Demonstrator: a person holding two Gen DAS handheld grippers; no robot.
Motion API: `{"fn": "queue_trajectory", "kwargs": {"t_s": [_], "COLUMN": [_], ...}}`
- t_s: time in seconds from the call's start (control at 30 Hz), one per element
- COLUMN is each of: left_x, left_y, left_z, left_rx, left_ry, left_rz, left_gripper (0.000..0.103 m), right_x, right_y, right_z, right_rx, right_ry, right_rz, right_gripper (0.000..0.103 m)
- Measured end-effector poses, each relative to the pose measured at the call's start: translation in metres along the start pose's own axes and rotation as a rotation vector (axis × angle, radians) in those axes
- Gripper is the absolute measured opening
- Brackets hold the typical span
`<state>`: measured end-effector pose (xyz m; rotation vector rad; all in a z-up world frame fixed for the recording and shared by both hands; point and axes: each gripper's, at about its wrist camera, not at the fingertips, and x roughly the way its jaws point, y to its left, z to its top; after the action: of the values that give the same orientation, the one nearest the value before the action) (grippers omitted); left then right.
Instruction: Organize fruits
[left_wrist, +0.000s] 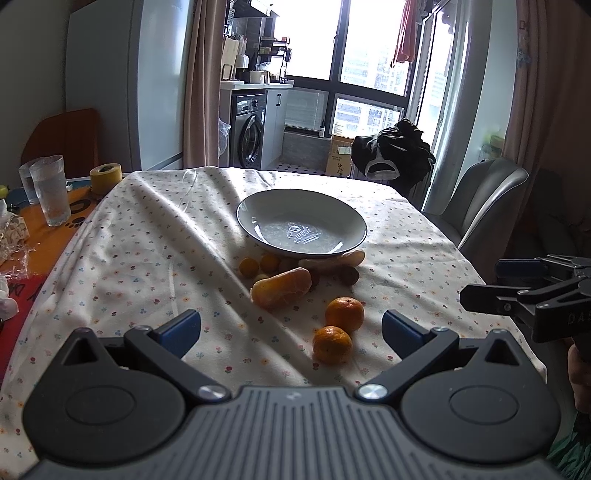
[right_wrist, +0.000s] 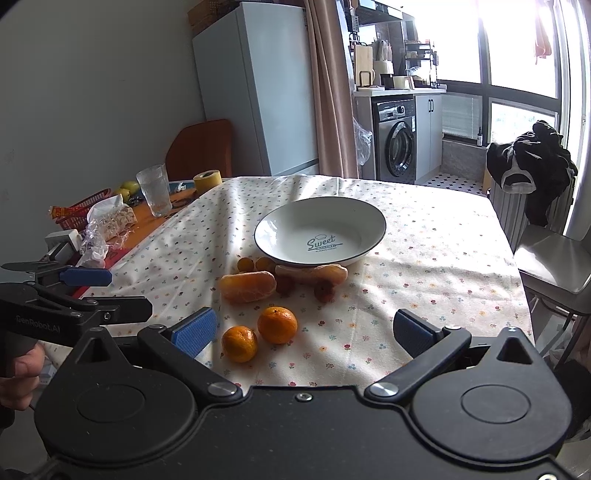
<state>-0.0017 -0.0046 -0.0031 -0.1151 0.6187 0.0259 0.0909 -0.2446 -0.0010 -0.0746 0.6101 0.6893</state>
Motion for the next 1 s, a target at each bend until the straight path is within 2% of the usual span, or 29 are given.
{"fn": "queue_trajectory", "kwargs": {"t_s": [0.5,0.73,0.83,1.0], "left_x": [0.002,0.005,0.008,0.017], "left_y": [0.001,0.002,0.003,-0.002], "left_z": [0.000,0.000,-0.001,-0.003], "left_rx": [-0.012,-0.028,-0.050,-0.052], "left_ry": [-0.003,-0.027,-0.054,-0.052], "left_rz": [0.008,0.023,0.006,-0.010], "left_gripper": [0.103,0.103,0.103,0.103], "right_x": [0.004,0.005,0.008,0.013], "right_y": [-0.002,-0.003,-0.007,-0.017], "right_z": [0.000,0.003,0.002,-0.002], "right_rx": [-0.002,-0.029,-0.020,0.002], "right_ry": [0.002,-0.038,-0.048,-0.054], "right_rz": [0.003,0.016,0.020,0.036], "right_gripper": [0.103,0.103,0.103,0.103]}}
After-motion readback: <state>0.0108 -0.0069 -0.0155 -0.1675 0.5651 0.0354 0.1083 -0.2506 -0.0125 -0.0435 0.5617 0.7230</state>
